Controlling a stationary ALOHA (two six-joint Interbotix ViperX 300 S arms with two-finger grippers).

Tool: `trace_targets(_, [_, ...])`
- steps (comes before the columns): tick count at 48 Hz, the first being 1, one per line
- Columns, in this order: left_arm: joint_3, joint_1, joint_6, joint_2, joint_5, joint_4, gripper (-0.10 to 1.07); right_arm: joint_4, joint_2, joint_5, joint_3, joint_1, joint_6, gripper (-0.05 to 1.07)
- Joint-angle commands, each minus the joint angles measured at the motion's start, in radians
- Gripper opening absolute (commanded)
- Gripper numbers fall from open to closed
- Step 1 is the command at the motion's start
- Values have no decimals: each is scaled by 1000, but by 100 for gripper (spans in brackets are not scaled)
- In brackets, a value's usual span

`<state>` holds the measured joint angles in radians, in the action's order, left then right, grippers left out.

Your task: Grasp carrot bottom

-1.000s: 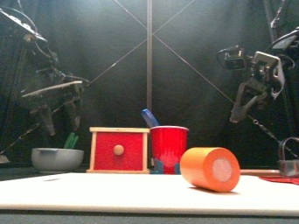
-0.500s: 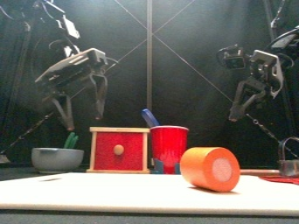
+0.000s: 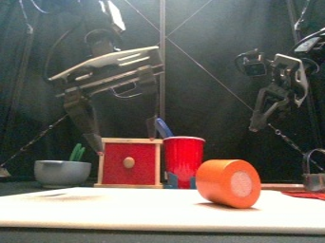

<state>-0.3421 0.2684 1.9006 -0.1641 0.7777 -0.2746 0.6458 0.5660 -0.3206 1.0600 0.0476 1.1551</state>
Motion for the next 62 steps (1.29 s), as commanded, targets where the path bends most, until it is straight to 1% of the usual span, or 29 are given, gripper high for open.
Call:
trace_targets(1, [91, 29, 35, -23, 0, 0, 101, 3, 0, 5, -18, 8, -2, 8])
trace_targets(4, [141, 43, 64, -51, 0, 3, 101, 3, -2, 5, -15, 8, -2, 8])
trace_targets(13, [261, 74, 84, -127, 9, 40, 101, 2, -5, 6, -3, 8, 3, 8])
trace_targets(21, [339, 91, 80, -204, 69, 78, 101, -6, -5, 9, 5, 6, 3, 8])
trace_targets(27, [396, 89, 77, -256, 106, 78, 101, -6, -6, 28, 6, 8, 3, 8])
trace_targets(31, [419, 84, 74, -279, 121, 67, 101, -6, -11, 37, 6, 8, 3, 8])
trace_targets(37, [434, 81, 74, -299, 121, 44, 101, -6, -18, 44, 9, 8, 3, 8])
trace_targets(44, [442, 74, 72, -311, 118, 40, 100, -6, -25, 48, 11, 5, 3, 8])
trace_targets(55, [439, 54, 52, -324, 117, 11, 100, -6, -25, 49, 11, 3, 5, 8])
trace_targets(62, [433, 49, 35, -327, 117, 14, 100, -9, -25, 49, 11, 0, 5, 8])
